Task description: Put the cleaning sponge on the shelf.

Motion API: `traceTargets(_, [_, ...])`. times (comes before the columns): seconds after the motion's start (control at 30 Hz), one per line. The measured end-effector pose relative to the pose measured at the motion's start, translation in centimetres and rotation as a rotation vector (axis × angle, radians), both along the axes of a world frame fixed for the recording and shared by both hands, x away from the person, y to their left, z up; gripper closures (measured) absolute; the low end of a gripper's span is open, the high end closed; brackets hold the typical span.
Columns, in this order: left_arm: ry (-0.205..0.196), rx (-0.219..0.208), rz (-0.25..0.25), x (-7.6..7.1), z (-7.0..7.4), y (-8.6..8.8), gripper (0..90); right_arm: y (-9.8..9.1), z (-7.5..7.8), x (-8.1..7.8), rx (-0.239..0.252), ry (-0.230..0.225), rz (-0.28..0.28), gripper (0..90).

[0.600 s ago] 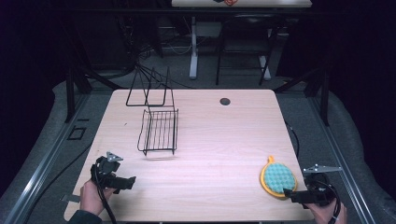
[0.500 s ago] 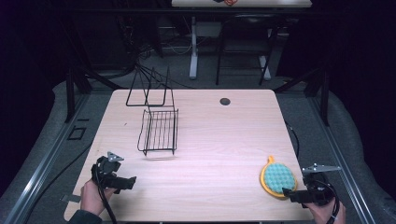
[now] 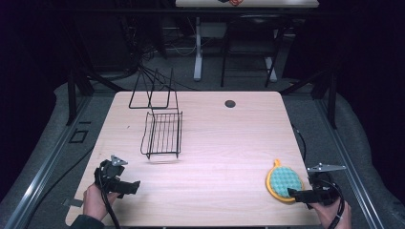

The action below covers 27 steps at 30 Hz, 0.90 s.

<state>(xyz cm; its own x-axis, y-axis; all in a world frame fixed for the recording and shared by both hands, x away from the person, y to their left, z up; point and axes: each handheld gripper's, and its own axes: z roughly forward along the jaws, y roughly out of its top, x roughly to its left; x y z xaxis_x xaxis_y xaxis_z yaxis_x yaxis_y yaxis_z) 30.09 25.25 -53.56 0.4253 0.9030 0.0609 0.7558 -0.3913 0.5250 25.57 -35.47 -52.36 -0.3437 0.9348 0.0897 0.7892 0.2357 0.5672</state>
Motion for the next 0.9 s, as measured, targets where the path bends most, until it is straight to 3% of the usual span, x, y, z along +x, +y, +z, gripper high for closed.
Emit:
traceTargets(0.13, [0.001, -0.005, -0.004, 0.0, 0.0, -0.2, 0.2, 0.4, 0.0, 0.7, 0.012, 0.005, 0.002, 1.2])
traceTargets(0.63, [0.012, 0.003, -0.011, 0.1, -0.1, -0.3, 0.2, 0.4, -1.0, 3.0, 0.012, 0.028, 0.004, 1.6])
traceTargets(0.9, [0.013, 0.010, -0.017, 0.1, -0.2, -0.5, 0.2, -0.2, -1.5, 3.6, 0.035, 0.045, -0.024, 12.7])
